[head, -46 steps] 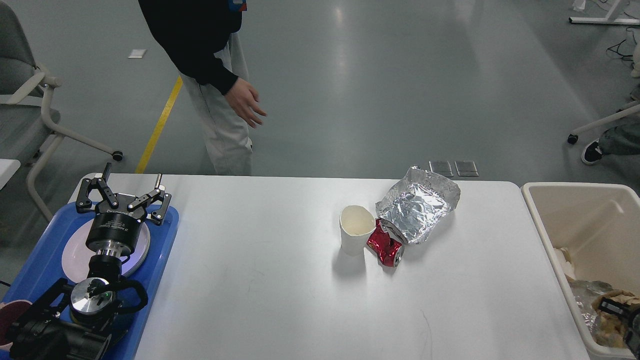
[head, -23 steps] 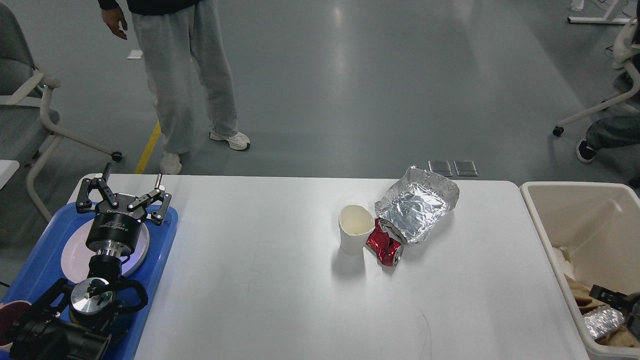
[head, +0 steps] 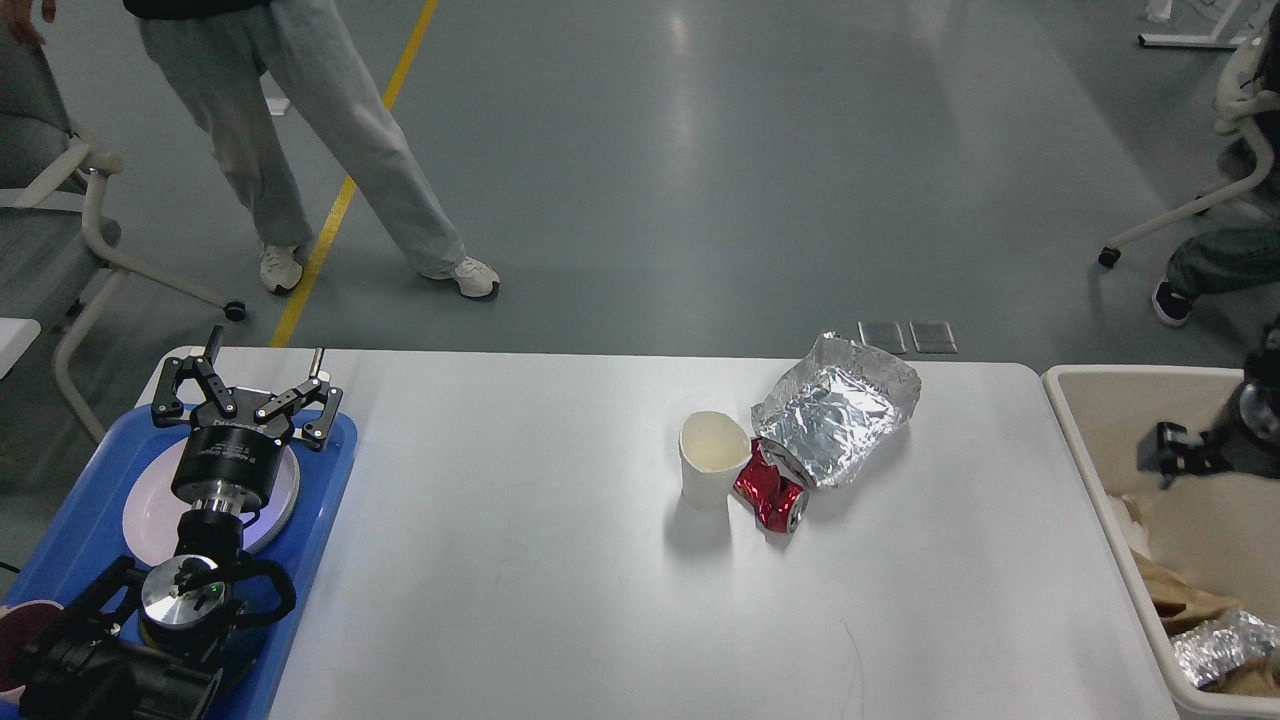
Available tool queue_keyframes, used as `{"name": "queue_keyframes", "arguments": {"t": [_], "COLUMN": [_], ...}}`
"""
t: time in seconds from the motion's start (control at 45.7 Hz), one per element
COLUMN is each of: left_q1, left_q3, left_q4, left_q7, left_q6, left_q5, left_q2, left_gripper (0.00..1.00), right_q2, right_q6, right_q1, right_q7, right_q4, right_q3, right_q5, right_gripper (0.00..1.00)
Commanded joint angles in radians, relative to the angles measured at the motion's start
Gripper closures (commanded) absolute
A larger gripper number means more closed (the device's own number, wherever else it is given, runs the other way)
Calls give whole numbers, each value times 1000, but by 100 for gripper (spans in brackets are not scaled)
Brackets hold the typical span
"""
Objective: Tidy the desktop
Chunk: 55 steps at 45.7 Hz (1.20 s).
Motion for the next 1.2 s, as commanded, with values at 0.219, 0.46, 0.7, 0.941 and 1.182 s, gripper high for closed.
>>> {"name": "queue_keyframes", "arguments": {"t": [0.219, 0.46, 0.7, 0.941, 1.182], "left_q1": [0, 0, 0, 0, 0], "left_q3": [0, 0, 0, 0, 0], "left_q4": [0, 0, 0, 0, 0], "left_q7": [0, 0, 0, 0, 0], "left_q6": [1, 1, 0, 0, 0], "left_q5": [0, 0, 0, 0, 0], "left_q2": [0, 0, 0, 0, 0], "left_gripper": [4, 4, 4, 4, 4], "right_q2": [256, 340, 346, 375, 610], "right_q6": [241, 154, 91, -3, -1], "right_q1": [542, 649, 644, 546, 179], "right_q7": [0, 2, 5, 6, 8], "right_q4": [410, 533, 528, 426, -10], "right_q3": [-32, 34, 66, 234, 370], "right_q5": [21, 128, 128, 114, -4], "right_gripper": [0, 0, 0, 0, 0]}}
